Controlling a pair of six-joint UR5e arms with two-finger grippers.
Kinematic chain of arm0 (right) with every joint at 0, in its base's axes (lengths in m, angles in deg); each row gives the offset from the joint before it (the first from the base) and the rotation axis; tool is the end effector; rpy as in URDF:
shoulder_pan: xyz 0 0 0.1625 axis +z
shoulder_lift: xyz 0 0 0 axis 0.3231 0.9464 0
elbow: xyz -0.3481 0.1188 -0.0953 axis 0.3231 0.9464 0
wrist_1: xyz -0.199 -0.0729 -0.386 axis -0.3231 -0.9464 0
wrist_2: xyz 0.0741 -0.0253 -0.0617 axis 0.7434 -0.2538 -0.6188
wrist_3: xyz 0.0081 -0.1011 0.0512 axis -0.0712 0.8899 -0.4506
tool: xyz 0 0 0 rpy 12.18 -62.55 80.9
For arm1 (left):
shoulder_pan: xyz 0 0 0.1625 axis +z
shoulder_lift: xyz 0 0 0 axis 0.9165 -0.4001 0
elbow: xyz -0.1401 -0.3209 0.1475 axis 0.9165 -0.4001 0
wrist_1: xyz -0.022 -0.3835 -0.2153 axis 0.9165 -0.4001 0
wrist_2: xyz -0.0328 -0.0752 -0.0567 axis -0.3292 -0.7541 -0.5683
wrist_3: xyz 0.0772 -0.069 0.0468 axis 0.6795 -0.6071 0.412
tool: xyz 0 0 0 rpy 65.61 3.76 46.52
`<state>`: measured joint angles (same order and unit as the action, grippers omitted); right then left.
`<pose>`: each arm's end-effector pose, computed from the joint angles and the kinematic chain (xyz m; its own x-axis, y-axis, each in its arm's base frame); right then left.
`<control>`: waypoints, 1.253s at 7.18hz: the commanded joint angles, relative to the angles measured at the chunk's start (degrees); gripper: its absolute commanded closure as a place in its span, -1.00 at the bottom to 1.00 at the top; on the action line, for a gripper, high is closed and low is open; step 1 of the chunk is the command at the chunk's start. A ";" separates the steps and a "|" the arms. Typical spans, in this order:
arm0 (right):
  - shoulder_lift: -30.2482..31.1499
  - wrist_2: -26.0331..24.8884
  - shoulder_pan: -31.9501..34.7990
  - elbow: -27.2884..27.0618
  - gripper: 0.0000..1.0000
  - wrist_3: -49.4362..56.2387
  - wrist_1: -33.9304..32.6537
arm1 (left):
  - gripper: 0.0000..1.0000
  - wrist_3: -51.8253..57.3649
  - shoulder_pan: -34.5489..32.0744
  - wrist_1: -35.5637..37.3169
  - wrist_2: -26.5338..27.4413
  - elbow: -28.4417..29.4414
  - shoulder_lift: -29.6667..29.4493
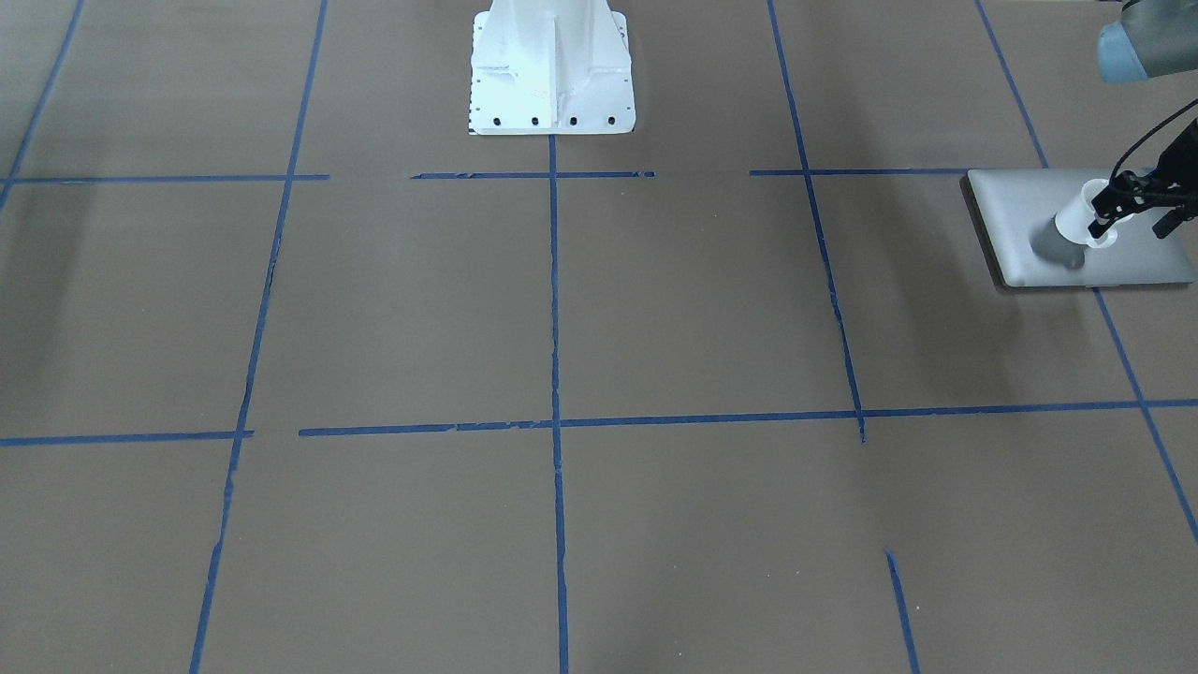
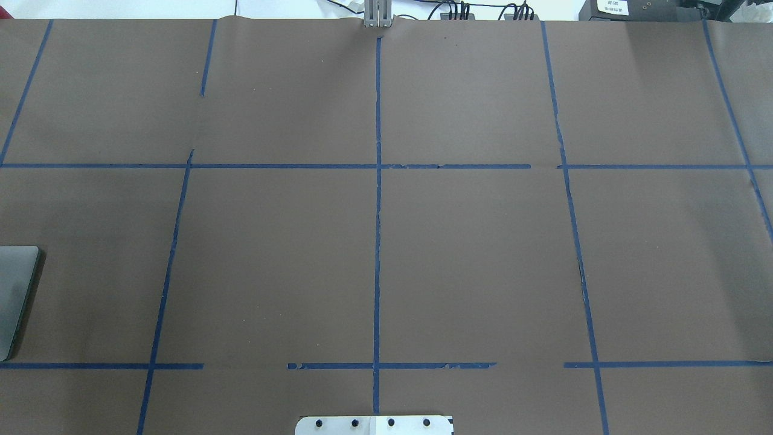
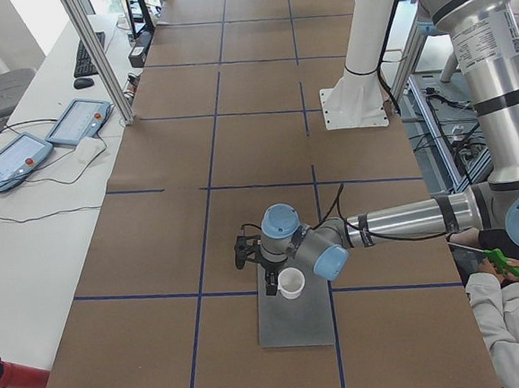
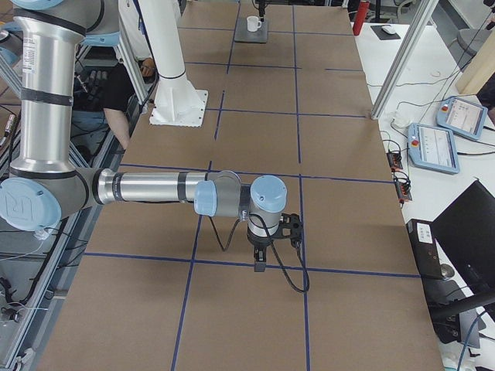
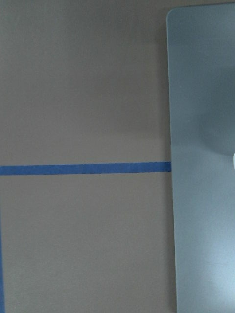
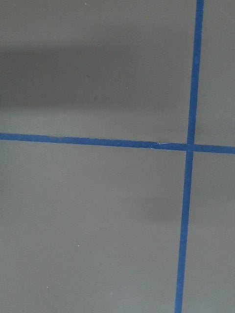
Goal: Place cup on laptop
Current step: 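Lower the held mug onto the silver laptop with the left gripper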
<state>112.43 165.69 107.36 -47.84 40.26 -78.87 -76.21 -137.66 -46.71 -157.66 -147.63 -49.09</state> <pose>0.0472 -0.4656 0.6111 0.7565 -0.0465 0.6524 0.0609 0.9981 0.0005 0.0745 -0.4182 0.6571 0.7100 0.0653 -0.7011 0.0703 0.9841 0.1629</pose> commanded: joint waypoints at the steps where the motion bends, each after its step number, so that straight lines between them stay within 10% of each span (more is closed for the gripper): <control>1: 0.00 0.00 0.00 0.00 -1.00 0.00 0.03 | -1.00 12.68 -10.17 5.45 -5.95 -0.99 -0.84; 4: 0.00 0.00 0.00 0.00 -1.00 0.00 -0.06 | -1.00 29.75 -19.95 37.10 -5.64 -12.47 -5.39; 9: 0.00 0.00 0.00 0.00 -1.00 0.00 -0.06 | -1.00 32.36 -21.48 41.70 -6.16 -12.86 -6.21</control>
<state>112.43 165.69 107.36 -47.84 40.26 -78.91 -43.82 -159.10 -5.24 -163.59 -160.71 -55.34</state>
